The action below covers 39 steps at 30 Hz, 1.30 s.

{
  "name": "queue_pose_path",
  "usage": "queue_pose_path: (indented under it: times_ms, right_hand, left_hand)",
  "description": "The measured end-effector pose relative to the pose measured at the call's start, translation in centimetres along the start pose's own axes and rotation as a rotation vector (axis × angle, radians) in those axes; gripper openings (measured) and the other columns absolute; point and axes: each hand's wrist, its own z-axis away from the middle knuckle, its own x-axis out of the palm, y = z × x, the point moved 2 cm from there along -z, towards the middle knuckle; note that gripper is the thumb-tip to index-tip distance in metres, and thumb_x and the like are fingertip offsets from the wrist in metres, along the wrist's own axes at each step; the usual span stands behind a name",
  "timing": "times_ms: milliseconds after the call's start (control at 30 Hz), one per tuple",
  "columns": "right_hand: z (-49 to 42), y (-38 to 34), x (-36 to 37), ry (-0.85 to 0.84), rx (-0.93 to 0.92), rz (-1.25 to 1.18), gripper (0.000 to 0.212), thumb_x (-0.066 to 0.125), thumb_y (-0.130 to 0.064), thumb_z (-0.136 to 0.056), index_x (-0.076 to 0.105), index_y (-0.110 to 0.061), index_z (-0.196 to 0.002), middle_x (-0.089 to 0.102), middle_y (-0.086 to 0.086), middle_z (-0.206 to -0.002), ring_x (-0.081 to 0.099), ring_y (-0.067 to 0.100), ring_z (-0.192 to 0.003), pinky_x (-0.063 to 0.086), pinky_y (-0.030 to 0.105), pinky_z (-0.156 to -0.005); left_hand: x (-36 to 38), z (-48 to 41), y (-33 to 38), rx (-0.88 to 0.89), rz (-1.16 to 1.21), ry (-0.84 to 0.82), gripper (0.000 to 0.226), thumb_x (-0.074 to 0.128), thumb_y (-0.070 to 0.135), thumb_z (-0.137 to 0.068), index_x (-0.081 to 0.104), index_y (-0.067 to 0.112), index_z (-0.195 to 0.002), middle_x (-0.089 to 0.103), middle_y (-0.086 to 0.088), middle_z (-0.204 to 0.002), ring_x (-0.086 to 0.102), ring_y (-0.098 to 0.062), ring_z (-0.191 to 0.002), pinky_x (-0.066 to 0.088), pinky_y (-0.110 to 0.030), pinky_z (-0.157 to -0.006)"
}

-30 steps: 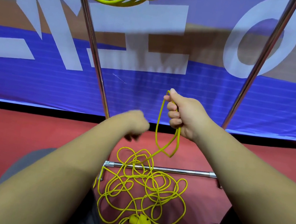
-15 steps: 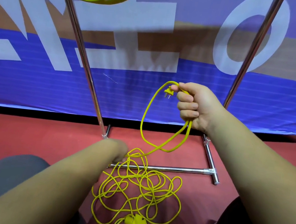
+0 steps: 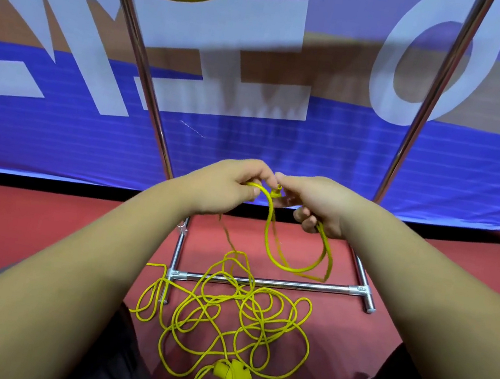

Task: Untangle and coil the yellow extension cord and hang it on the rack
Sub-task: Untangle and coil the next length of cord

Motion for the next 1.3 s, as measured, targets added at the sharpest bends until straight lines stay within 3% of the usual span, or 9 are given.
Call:
queue_pose_path:
  times_ms: [167,300,533,700,833,933,1000,1167,1300]
  right_hand:
    - [0.6,-0.1,1.0,-0.219,-0.054,-0.003,0.029,0.065,-0.043,-0.103,0.065,-0.018,-0.117,0.078,0.007,-0.122,0.021,0.006,-0.047,0.022,0.015,-0.035]
    - [0.9,-0.2,1.5,-0.215,-0.095,0.034,0.033,0.066,-0.038,-0.103,0.058,-0.014,-0.125,0.079,0.007,-0.117,0.024,0.005,-0.046,0.024,0.016,-0.035]
    - [1.2,-0.1,1.9,-0.15,-0.082,0.075,0.034,0.059,-0.055,-0.103,0.06,-0.021,-0.099,0.081,0.003,-0.11,0.045,0.009,-0.053,0.048,0.022,-0.048]
    - [0.9,-0.2,2.4,-0.185,-0.208,-0.098,0.014,0.071,-0.024,-0.1,0.06,-0.015,-0.099,0.066,0.003,-0.083,0.033,0.009,-0.049,0.034,0.024,-0.043]
    - [1.3,-1.1,2.1,-0.071,-0.316,-0.188,0.011,0.062,-0.012,-0.099,0.054,-0.015,-0.093,0.053,0.002,-0.07,0.023,0.011,-0.047,0.022,0.025,-0.041]
    - [1.6,-1.7,1.1,-0.025,-0.336,-0.323,0.015,0.056,-0.012,-0.098,0.05,-0.019,-0.086,0.049,-0.001,-0.067,0.018,0.01,-0.048,0.015,0.023,-0.04]
    - [1.7,-1.8,0.4,-0.026,-0.332,-0.407,0.02,0.055,-0.011,-0.096,0.046,-0.022,-0.082,0.046,-0.002,-0.066,0.017,0.009,-0.047,0.015,0.021,-0.037]
    - [2.2,-2.1,-0.1,-0.127,-0.263,-0.405,0.011,0.053,-0.014,-0.089,0.045,-0.022,-0.086,0.04,-0.003,-0.063,0.017,0.008,-0.045,0.008,0.021,-0.04]
    - [2.6,-1.9,-0.5,-0.237,-0.194,-0.047,0.009,0.055,-0.016,-0.089,0.047,-0.016,-0.093,0.077,0.007,-0.096,0.018,0.008,-0.042,0.011,0.02,-0.041]
  left_hand:
    - [-1.3,0.4,-1.1,-0.021,0.037,0.12,0.017,0.065,0.016,-0.098,0.055,0.027,-0.106,0.075,0.007,-0.09,0.064,-0.013,-0.082,0.053,-0.042,-0.081]
    - [-1.8,0.6,-2.5,-0.094,0.107,0.11,0.015,0.077,0.026,-0.093,0.062,0.022,-0.095,0.073,0.0,-0.081,0.063,-0.012,-0.073,0.056,-0.046,-0.078]
    - [-1.7,0.9,-1.4,-0.02,0.28,0.022,0.013,0.084,0.018,-0.086,0.072,0.018,-0.092,0.07,-0.011,-0.083,0.062,-0.013,-0.079,0.052,-0.037,-0.081]
    - [-0.8,0.6,-1.9,-0.064,0.356,0.04,0.022,0.084,0.018,-0.086,0.066,0.012,-0.096,0.063,-0.001,-0.08,0.06,-0.012,-0.076,0.049,-0.031,-0.075]
    - [0.5,0.5,-4.3,-0.15,0.394,-0.251,0.01,0.078,0.015,-0.092,0.07,0.012,-0.096,0.072,-0.006,-0.087,0.066,-0.015,-0.082,0.054,-0.029,-0.079]
    - [3.2,0.8,-7.8,-0.24,0.12,-0.595,0.011,0.071,0.01,-0.096,0.075,0.012,-0.106,0.077,-0.009,-0.108,0.068,-0.013,-0.097,0.051,-0.029,-0.098]
    - [4.5,1.2,-9.4,-0.33,-0.109,-0.651,0.02,0.063,0.006,-0.101,0.075,0.013,-0.116,0.074,0.005,-0.104,0.062,-0.002,-0.093,0.043,-0.023,-0.096]
    - [3.4,0.1,-12.1,-0.361,-0.399,-0.39,0.016,0.059,0.023,-0.104,0.075,0.026,-0.104,0.074,0.01,-0.108,0.065,-0.01,-0.103,0.048,-0.029,-0.095]
    - [-0.5,-0.7,-12.3,-0.383,-0.265,0.093,0.017,0.05,0.024,-0.107,0.067,0.023,-0.104,0.073,-0.002,-0.089,0.071,-0.026,-0.091,0.054,-0.035,-0.079]
